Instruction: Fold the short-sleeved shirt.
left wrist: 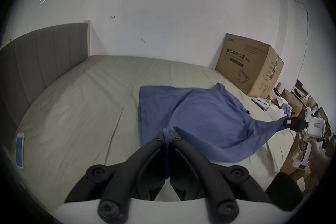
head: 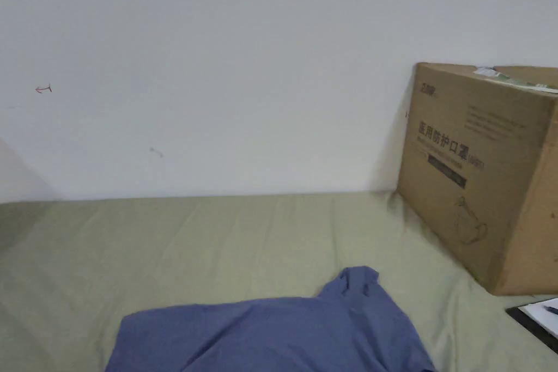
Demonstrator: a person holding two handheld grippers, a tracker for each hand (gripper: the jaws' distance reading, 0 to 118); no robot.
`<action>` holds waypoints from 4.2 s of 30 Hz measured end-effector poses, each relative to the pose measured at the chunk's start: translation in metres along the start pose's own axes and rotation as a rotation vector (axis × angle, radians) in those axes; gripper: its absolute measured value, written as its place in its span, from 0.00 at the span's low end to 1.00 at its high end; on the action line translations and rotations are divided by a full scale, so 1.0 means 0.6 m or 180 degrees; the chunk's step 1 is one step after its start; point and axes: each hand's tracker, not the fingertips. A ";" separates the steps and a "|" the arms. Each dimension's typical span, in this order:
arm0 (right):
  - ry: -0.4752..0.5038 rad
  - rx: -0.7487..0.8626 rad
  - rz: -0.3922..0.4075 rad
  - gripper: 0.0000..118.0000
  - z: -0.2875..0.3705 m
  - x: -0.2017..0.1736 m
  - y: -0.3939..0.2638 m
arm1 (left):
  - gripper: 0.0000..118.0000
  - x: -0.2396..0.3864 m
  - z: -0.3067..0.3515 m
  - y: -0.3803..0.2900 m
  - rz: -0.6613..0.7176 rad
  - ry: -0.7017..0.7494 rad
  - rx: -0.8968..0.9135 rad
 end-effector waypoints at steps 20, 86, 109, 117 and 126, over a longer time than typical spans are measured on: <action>-0.0734 -0.2263 0.1114 0.02 -0.108 0.052 -0.094 | 0.01 -0.053 -0.088 -0.135 -0.1200 0.0183 -0.2045; -0.0379 -0.0966 -0.0136 0.92 0.032 0.084 -0.065 | 0.00 -0.002 0.041 -0.113 -0.0293 0.0312 -0.1205; -0.0572 -0.0937 0.0283 0.01 0.019 0.060 -0.096 | 0.00 0.001 0.071 -0.133 -0.0135 0.0339 -0.1107; -0.0577 -0.0725 0.0383 0.01 0.028 0.031 -0.028 | 0.00 0.052 0.063 -0.063 -0.0228 0.0378 -0.1139; -0.0726 -0.1129 0.0824 0.01 -0.177 0.022 0.111 | 0.01 0.007 -0.141 0.044 -0.0686 0.0488 -0.1503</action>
